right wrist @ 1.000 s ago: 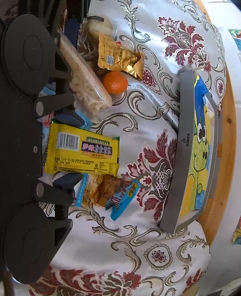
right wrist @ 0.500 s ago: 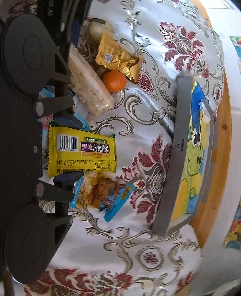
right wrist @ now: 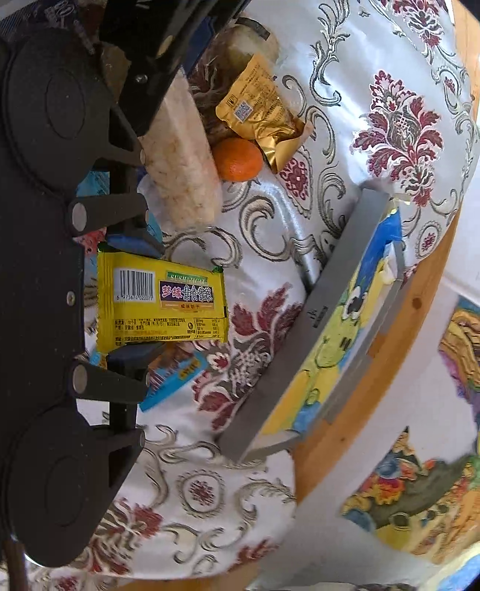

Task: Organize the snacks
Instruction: 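Lift both bars and carry them over the grey tray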

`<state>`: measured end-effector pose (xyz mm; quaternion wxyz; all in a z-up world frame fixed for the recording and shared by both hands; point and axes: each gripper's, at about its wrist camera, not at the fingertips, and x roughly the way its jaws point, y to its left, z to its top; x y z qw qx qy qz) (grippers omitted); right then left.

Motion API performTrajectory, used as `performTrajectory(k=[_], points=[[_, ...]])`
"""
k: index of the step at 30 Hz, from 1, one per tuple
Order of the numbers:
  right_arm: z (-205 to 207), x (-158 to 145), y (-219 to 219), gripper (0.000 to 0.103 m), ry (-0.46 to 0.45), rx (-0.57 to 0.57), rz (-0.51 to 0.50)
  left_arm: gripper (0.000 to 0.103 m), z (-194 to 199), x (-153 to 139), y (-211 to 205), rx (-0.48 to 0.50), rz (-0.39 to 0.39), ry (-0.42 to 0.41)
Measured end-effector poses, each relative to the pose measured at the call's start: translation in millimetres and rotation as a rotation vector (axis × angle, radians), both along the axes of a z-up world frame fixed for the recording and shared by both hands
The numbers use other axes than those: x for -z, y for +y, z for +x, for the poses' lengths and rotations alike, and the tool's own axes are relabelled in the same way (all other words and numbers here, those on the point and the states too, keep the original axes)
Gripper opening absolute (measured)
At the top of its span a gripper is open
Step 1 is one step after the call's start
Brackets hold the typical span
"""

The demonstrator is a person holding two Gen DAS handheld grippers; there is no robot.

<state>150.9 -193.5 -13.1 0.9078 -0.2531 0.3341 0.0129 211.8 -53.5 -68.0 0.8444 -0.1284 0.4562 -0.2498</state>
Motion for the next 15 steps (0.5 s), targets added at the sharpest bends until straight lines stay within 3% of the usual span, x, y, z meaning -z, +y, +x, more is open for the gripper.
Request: performTrajectory(k=[15], points=[[-1.0, -18.1, -8.4, 0.05, -0.135, 0.005, -0.035, 0.036, -7.8, -8.6, 1.0, -0.006, -0.069, -0.075]])
